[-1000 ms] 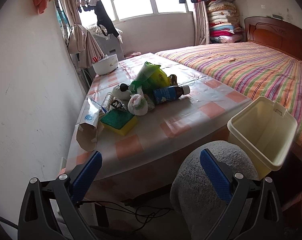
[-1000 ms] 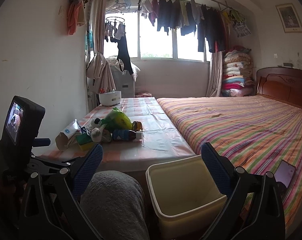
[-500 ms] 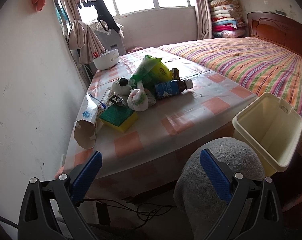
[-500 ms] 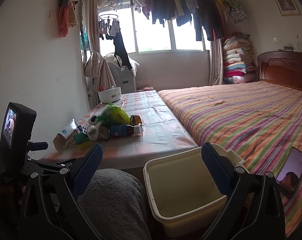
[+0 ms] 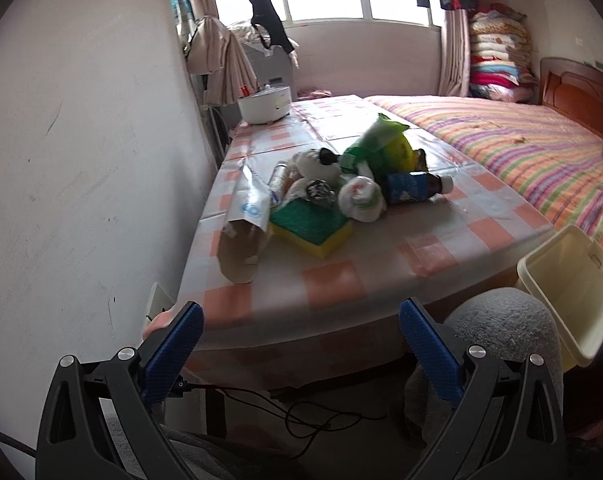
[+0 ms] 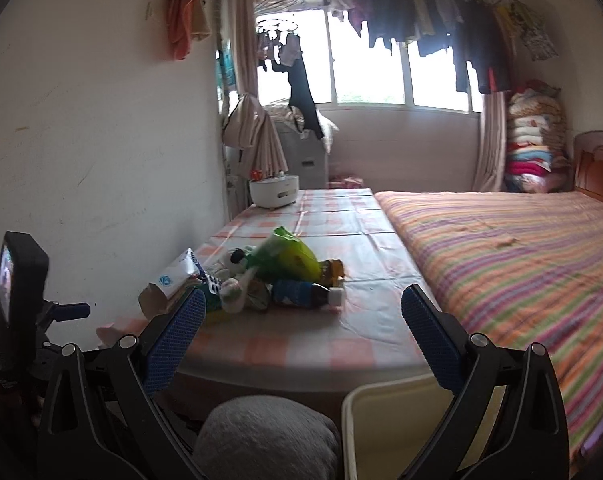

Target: Collect trash

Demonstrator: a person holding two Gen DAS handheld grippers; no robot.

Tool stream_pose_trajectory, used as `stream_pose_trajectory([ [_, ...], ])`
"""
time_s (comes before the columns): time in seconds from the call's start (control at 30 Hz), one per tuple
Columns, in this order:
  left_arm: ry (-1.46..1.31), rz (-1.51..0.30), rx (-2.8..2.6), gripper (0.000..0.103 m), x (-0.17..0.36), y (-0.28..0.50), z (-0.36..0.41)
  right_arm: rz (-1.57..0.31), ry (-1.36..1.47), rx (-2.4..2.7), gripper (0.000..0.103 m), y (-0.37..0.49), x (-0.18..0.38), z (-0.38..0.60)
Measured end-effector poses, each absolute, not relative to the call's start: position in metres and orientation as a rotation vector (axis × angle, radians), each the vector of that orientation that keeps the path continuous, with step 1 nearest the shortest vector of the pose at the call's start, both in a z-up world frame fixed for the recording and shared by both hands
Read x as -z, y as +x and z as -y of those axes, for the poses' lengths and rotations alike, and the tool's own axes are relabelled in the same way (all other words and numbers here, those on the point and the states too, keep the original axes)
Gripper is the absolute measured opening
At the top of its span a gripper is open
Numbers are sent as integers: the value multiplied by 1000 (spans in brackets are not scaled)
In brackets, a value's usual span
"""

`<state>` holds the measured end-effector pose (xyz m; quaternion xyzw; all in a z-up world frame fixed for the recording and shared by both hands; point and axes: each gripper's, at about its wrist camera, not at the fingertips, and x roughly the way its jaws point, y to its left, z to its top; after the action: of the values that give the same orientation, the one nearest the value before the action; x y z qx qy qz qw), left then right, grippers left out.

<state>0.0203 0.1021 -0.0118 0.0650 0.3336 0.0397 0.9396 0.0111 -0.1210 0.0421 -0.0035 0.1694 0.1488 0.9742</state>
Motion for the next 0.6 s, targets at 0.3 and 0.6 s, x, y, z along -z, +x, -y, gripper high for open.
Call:
stream_pose_trajectory([
  [0.3,84,-717,-120,96,15,36,-124,-408,-50,-354,97,43,-36,90],
  [0.6,81,-714,-107,96,13,47,-122,-404,-13,-307,97,42,-43,99],
])
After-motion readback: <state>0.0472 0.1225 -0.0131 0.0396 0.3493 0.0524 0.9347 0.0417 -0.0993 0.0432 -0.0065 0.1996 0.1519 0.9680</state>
